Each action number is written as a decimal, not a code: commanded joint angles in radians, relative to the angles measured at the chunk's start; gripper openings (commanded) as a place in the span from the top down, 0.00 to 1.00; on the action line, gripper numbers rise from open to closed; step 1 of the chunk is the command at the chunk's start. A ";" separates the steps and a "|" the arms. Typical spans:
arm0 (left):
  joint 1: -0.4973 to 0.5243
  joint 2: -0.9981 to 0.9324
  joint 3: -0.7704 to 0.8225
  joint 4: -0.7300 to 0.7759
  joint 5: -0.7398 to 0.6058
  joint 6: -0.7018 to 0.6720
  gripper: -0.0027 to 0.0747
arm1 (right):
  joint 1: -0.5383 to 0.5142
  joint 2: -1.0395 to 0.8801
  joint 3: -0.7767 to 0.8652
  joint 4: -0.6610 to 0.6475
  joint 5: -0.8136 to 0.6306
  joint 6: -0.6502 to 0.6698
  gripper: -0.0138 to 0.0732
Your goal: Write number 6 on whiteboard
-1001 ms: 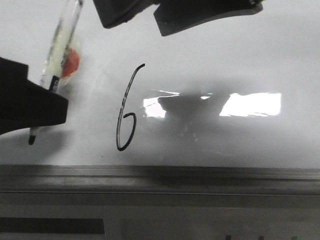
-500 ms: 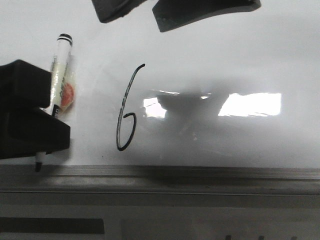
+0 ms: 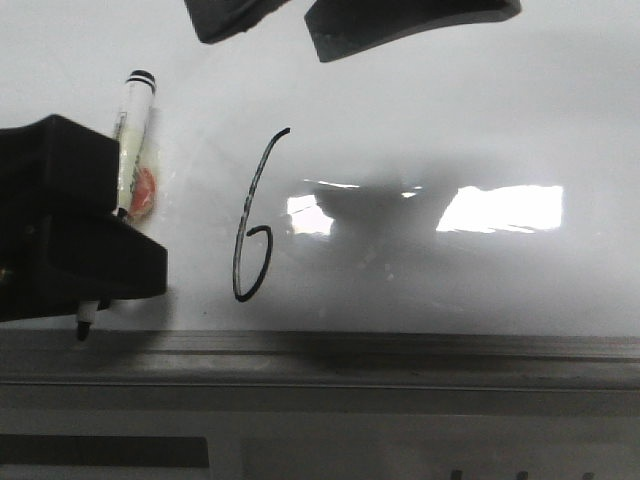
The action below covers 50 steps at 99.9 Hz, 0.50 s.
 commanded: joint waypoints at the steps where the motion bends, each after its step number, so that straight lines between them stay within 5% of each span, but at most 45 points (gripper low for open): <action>1: 0.001 -0.006 -0.026 0.014 -0.031 -0.009 0.43 | -0.006 -0.022 -0.032 0.010 -0.068 -0.011 0.34; 40: 0.001 -0.132 -0.026 0.014 -0.075 0.043 0.39 | -0.006 -0.024 -0.032 0.037 -0.064 -0.011 0.35; 50: 0.001 -0.204 -0.026 0.014 -0.094 0.128 0.40 | -0.006 -0.024 -0.032 0.035 -0.066 -0.011 0.51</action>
